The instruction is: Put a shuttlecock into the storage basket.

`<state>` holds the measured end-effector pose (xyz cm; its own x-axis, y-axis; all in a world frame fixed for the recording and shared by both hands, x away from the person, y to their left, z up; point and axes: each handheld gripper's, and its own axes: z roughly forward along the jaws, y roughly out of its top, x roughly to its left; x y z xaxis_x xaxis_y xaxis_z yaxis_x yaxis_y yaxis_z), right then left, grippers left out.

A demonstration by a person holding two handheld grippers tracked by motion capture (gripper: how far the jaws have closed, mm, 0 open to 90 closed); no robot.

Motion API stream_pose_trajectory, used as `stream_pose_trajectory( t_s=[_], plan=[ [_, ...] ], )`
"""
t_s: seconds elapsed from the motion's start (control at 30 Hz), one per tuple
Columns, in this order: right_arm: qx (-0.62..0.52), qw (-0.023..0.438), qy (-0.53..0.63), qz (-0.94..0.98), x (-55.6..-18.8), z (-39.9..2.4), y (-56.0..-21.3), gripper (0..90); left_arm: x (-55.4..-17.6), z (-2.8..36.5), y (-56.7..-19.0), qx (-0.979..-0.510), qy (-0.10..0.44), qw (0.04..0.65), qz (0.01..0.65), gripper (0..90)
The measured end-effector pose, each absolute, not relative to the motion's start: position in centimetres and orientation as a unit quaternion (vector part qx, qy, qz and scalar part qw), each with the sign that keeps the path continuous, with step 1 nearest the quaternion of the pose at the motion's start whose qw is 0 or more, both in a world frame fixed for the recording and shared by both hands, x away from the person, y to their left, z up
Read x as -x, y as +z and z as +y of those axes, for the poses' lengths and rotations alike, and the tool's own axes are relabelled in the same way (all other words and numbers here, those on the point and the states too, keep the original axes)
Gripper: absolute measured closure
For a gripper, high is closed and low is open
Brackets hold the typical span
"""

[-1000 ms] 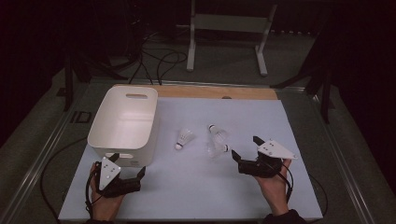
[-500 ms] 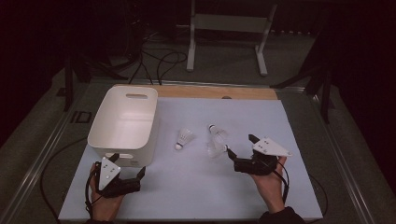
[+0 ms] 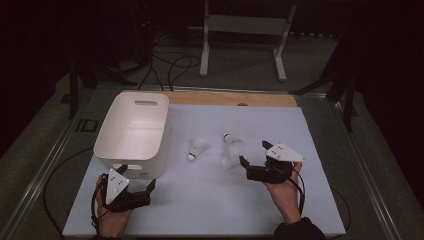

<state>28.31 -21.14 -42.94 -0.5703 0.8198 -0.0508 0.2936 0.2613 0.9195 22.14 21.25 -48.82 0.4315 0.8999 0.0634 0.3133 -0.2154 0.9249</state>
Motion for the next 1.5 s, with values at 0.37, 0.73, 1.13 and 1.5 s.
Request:
stream_pose_trajectory(
  t_s=[0.37, 0.73, 1.13, 1.5],
  plan=[
    [-0.377, 0.271, 0.472, 0.749, -29.0, -20.4, -43.0, 8.6, -22.1, 21.2, -48.8, -0.711, 0.319, 0.459, 0.426, 0.0],
    [-0.374, 0.268, 0.469, 0.754, -29.5, -19.4, -42.4, 8.6, -22.1, 21.2, -48.8, -0.711, 0.319, 0.46, 0.426, 0.0],
    [-0.367, 0.262, 0.457, 0.767, -30.2, -18.2, -42.3, 7.7, -22.1, 21.1, -48.8, -0.71, 0.318, 0.462, 0.425, 0.0],
    [-0.364, 0.261, 0.445, 0.775, -31.0, -17.6, -42.5, 7.7, -22.1, 21.1, -48.8, -0.71, 0.318, 0.462, 0.426, 0.0]
  ],
)
